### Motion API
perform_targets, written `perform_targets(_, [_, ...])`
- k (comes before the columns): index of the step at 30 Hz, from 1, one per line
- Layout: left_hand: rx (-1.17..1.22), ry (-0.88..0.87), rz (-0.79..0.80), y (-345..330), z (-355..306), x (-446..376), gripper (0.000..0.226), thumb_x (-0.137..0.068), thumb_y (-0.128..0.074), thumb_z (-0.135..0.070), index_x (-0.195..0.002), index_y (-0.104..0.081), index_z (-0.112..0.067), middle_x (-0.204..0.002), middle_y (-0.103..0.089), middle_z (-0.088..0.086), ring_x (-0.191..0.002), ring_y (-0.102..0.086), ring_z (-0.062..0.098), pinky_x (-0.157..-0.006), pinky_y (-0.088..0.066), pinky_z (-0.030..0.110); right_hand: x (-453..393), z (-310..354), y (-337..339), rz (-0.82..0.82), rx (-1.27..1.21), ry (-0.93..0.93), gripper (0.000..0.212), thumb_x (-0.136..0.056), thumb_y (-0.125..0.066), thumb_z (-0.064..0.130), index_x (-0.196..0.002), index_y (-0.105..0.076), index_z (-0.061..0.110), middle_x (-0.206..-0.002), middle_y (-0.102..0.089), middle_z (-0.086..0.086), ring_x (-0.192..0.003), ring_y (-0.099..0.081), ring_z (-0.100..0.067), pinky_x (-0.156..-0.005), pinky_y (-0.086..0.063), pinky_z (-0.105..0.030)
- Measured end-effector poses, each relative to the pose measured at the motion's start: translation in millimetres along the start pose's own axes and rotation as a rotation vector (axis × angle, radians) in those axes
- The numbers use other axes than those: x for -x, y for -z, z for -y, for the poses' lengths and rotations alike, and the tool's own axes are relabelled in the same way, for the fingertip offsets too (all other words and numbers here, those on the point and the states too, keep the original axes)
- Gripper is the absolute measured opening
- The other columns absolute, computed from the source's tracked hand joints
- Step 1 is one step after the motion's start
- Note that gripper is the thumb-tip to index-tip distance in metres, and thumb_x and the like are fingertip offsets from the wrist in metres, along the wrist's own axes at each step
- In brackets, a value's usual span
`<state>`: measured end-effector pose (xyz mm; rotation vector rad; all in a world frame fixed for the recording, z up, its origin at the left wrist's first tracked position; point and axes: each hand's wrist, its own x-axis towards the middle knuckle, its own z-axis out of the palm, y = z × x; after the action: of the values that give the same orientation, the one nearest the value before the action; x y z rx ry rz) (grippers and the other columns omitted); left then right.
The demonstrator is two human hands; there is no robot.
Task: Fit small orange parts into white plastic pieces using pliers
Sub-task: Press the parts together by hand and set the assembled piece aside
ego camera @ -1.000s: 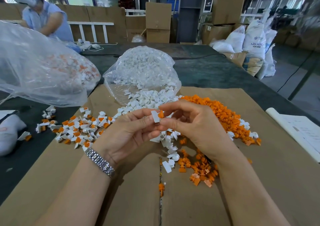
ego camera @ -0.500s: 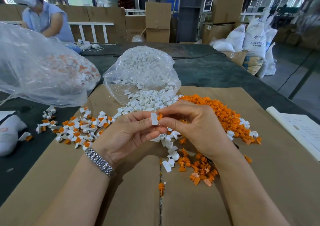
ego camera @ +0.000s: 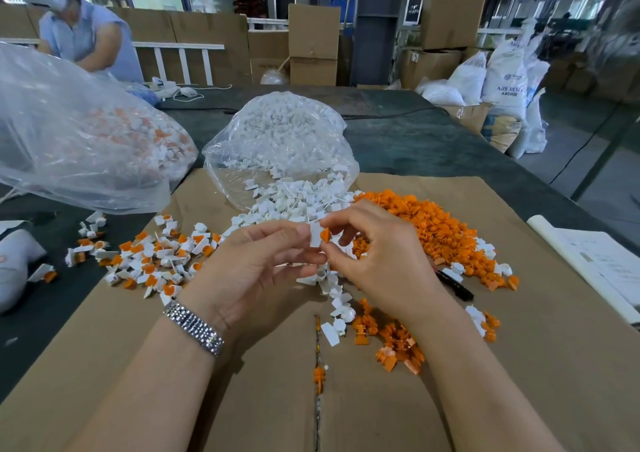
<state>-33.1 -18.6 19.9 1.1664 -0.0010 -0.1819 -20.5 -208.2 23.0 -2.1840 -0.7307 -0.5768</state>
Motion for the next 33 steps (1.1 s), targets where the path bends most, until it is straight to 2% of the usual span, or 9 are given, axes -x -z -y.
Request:
perform_targets(4, [-0.104, -0.047, -0.030, -3.0, 0.7, 0.2, 0.023, -0.065, -0.084, -0.013, -0.085, -0.076, -0.005, -0.087, -0.074, 0.016, -0.080, -0.074, 0.026, -0.071, -0.062, 0.030, 1.1, 1.2, -2.5, 0.026, 0.059, 0.001, 0.023, -0.087, -0.078, 0.017, -0.110, -0.073, 0.017, -0.099, -0.063, 0.010, -0.085, -0.061, -0.005, -0.086, -0.052, -0.041])
perform_targets(12, [-0.186, -0.061, -0.046, 2.9, 3.4, -4.1, 0.020, -0.065, -0.083, -0.014, -0.081, -0.076, -0.005, -0.084, -0.075, 0.015, -0.074, -0.074, 0.023, -0.061, -0.058, 0.025, 0.1, 5.7, -6.4, 0.077, 0.060, -0.006, 0.020, -0.088, -0.076, 0.015, -0.108, -0.074, 0.016, -0.098, -0.064, 0.005, -0.083, -0.061, -0.008, -0.088, -0.050, -0.043])
perform_targets(14, [-0.182, -0.056, -0.042, 3.8, 3.3, -4.1, 0.018, -0.064, -0.084, -0.014, -0.078, -0.076, -0.006, -0.081, -0.074, 0.015, -0.073, -0.073, 0.022, -0.061, -0.058, 0.025, 0.2, 5.4, -7.2, 0.090, 0.067, -0.008, 0.020, -0.088, -0.076, 0.015, -0.108, -0.073, 0.016, -0.098, -0.064, 0.006, -0.083, -0.060, -0.007, -0.087, -0.051, -0.039])
perform_targets(17, [-0.160, -0.048, -0.064, 4.4, 2.8, -5.5, 0.026, -0.059, -0.084, -0.013, -0.080, -0.073, -0.002, -0.077, -0.073, 0.014, -0.069, -0.072, 0.022, -0.058, -0.057, 0.023, -0.2, 2.0, -5.5, 0.147, 0.012, -0.039, 0.028, -0.089, -0.076, 0.015, -0.117, -0.071, 0.019, -0.103, -0.064, 0.008, -0.090, -0.062, -0.005, -0.085, -0.050, -0.020])
perform_targets(20, [-0.064, -0.028, -0.107, 5.7, 2.3, -7.2, 0.027, -0.063, -0.082, -0.008, -0.085, -0.070, 0.002, -0.084, -0.074, 0.016, -0.065, -0.071, 0.021, -0.054, -0.055, 0.022, -2.5, -8.7, 2.4, 0.191, 0.061, -0.185, 0.041, -0.091, -0.072, 0.024, -0.130, -0.061, 0.027, -0.115, -0.058, 0.013, -0.100, -0.057, 0.000, -0.088, -0.045, -0.012])
perform_targets(21, [-0.022, -0.018, -0.108, 6.1, 2.3, -7.5, 0.025, -0.064, -0.082, -0.006, -0.085, -0.070, 0.001, -0.084, -0.075, 0.016, -0.064, -0.071, 0.020, -0.053, -0.055, 0.022, -2.8, -13.6, 5.5, 0.170, 0.145, -0.261, 0.040, -0.093, -0.069, 0.027, -0.131, -0.059, 0.027, -0.119, -0.056, 0.011, -0.104, -0.055, -0.001, -0.091, -0.045, -0.015])
perform_targets(23, [0.033, 0.003, -0.099, 7.7, 2.8, -8.3, 0.018, -0.065, -0.083, -0.004, -0.081, -0.074, -0.002, -0.082, -0.075, 0.015, -0.063, -0.072, 0.020, -0.053, -0.056, 0.022, -1.2, -22.7, 11.1, 0.147, 0.404, -0.465, 0.038, -0.095, -0.062, 0.034, -0.131, -0.055, 0.022, -0.126, -0.051, 0.001, -0.115, -0.053, -0.015, -0.098, -0.047, -0.035])
perform_targets(26, [0.041, 0.006, -0.084, 11.5, 2.6, -9.3, 0.017, -0.062, -0.087, -0.008, -0.077, -0.080, -0.007, -0.078, -0.074, 0.013, -0.065, -0.073, 0.020, -0.053, -0.057, 0.022, 1.1, -27.6, 16.0, 0.297, 0.614, -0.776, 0.053, -0.095, -0.060, 0.049, -0.132, -0.050, 0.012, -0.134, -0.046, -0.012, -0.127, -0.045, -0.033, -0.102, -0.039, -0.053])
perform_targets(33, [0.033, -0.004, -0.062, 13.3, 3.4, -11.7, 0.018, -0.060, -0.091, -0.015, -0.075, -0.081, -0.014, -0.080, -0.074, 0.010, -0.068, -0.073, 0.018, -0.055, -0.057, 0.021, 1.9, -24.8, 16.3, 0.360, 0.646, -0.836, 0.057, -0.088, -0.068, 0.053, -0.124, -0.055, 0.011, -0.128, -0.051, -0.013, -0.122, -0.049, -0.036, -0.102, -0.041, -0.057])
